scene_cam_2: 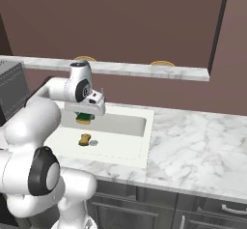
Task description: Pick up the sponge and sponge from the sink, and place them back in the cabinet, and close the cabinet doors.
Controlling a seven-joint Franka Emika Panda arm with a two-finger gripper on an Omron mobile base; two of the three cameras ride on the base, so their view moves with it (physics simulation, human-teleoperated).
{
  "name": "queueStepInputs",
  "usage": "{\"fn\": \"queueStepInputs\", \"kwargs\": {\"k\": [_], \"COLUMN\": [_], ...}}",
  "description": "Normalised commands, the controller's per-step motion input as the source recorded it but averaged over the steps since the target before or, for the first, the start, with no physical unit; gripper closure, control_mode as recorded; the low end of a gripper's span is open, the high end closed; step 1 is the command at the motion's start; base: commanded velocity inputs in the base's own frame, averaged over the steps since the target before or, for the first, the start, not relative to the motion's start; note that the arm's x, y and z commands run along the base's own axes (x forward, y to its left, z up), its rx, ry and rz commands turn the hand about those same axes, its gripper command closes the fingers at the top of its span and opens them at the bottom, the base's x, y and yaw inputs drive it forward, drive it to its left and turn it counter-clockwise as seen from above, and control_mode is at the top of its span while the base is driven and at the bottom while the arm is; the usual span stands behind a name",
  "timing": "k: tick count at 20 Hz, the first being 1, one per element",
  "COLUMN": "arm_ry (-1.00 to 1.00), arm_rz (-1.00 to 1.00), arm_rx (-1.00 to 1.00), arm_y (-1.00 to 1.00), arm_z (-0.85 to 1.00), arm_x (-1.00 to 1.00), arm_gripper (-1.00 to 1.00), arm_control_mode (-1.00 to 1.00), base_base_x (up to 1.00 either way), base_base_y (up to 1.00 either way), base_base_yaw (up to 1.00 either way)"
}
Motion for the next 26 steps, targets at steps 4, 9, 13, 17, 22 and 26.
{"fn": "queueStepInputs", "kwargs": {"k": [4,9,13,17,22,26], "arm_ry": [0.0,0.0,0.0,0.0,-0.01,-0.02], "arm_rz": [-0.13,-0.11,-0.04,-0.01,0.0,0.03], "arm_rx": [-0.01,-0.01,-0.01,-0.02,-0.02,0.0], "arm_y": [-0.14,-0.12,-0.18,-0.1,-0.07,-0.02], "arm_z": [0.55,0.58,0.51,0.53,0.54,0.48], "arm_x": [-0.55,-0.51,-0.49,-0.39,-0.16,-0.2], "arm_gripper": [1.0,1.0,1.0,1.0,1.0,1.0], "arm_control_mode": [-1.0,-1.0,-1.0,-1.0,-1.0,-1.0], "base_base_x": [0.0,0.0,0.0,0.0,0.0,0.0], "base_base_y": [0.0,0.0,0.0,0.0,0.0,0.0], "base_base_yaw": [0.0,0.0,0.0,0.0,0.0,0.0]}}
